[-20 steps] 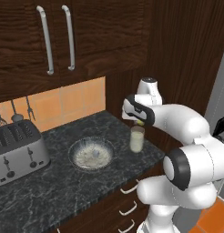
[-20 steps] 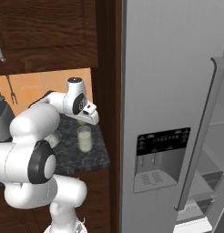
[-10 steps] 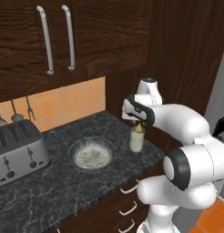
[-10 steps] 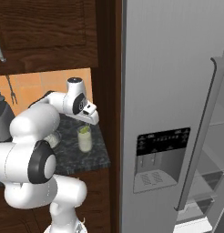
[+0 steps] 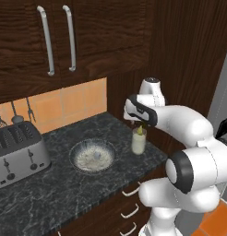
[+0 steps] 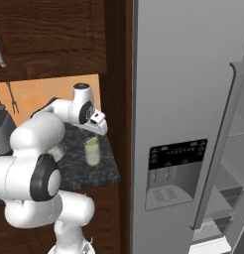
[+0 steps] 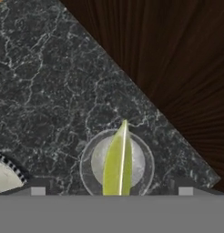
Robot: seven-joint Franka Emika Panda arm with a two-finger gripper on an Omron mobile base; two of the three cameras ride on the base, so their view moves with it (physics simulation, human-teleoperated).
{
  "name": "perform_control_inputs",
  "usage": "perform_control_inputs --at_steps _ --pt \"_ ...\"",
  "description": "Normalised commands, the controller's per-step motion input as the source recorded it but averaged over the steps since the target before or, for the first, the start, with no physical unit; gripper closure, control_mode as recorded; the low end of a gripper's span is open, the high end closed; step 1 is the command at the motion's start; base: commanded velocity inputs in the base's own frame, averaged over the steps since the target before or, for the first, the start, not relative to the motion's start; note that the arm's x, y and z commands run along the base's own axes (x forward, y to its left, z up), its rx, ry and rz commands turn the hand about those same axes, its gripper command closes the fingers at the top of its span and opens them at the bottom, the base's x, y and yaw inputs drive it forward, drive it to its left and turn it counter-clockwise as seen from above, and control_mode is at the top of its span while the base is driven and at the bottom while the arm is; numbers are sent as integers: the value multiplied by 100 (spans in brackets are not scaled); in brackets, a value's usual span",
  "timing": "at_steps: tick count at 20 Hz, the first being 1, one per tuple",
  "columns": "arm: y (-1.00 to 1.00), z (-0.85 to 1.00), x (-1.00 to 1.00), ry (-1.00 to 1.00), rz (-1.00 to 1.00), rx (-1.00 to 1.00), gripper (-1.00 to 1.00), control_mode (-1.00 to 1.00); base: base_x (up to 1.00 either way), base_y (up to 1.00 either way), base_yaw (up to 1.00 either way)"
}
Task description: Grab a lemon wedge from the fridge and one ice cube from the ice bowl, and put them in the glass of lemonade.
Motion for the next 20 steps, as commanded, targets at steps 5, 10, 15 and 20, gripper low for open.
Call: perform_control_inputs --at_steps 5,10,15,20 --pt "-6 33 -5 -6 0 10 -100 -100 0 0 0" --pt "-14 2 -48 -13 0 6 -100 -100 0 0 0" --pt "-17 12 -53 -17 0 8 -100 -100 0 0 0" --pt "17 35 -32 -10 1 3 -100 -100 0 0 0"
